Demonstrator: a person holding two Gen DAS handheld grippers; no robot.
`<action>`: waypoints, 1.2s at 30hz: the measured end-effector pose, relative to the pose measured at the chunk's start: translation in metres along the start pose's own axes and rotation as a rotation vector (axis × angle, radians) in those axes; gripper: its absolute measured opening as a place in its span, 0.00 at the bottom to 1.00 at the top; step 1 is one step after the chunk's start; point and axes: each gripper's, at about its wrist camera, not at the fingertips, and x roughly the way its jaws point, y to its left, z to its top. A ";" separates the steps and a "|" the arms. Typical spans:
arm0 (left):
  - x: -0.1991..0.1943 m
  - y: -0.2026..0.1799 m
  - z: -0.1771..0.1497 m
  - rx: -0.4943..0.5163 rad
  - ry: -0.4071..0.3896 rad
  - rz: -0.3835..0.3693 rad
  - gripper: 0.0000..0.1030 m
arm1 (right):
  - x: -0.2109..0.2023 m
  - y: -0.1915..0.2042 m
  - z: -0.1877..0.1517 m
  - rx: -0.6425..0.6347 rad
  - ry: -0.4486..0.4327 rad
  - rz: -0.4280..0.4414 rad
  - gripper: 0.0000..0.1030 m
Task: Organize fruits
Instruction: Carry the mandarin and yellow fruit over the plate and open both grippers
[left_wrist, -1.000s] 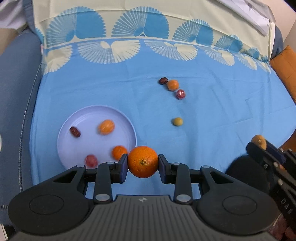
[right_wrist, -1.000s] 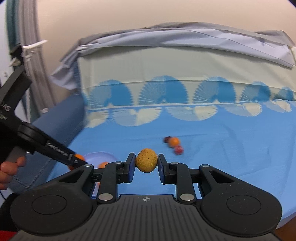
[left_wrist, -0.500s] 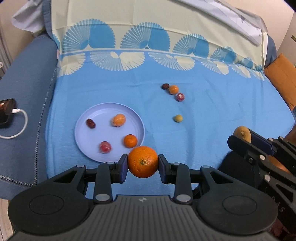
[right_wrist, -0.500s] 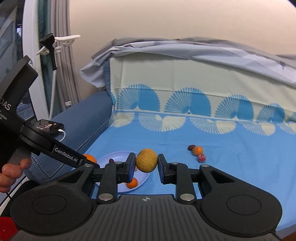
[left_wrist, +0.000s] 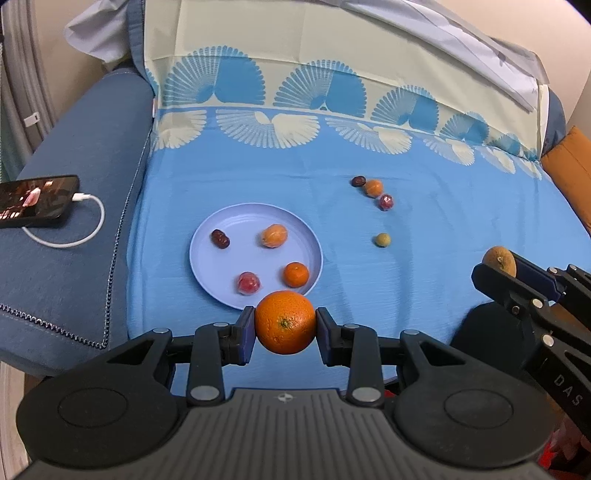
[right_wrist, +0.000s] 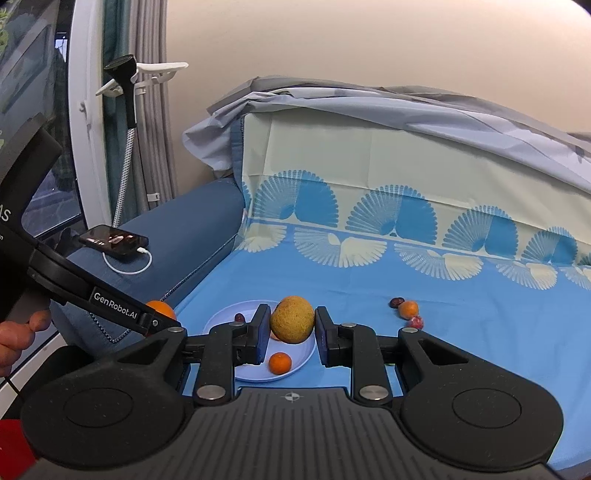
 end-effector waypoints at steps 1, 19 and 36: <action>0.000 0.002 0.000 -0.004 0.001 0.001 0.36 | 0.000 0.001 0.000 -0.002 0.000 -0.002 0.26; 0.008 0.023 0.005 -0.084 -0.003 0.060 0.36 | 0.031 0.006 0.003 -0.035 0.063 0.033 0.26; 0.109 0.048 0.056 -0.098 0.114 0.140 0.36 | 0.155 0.010 -0.006 -0.027 0.235 0.066 0.26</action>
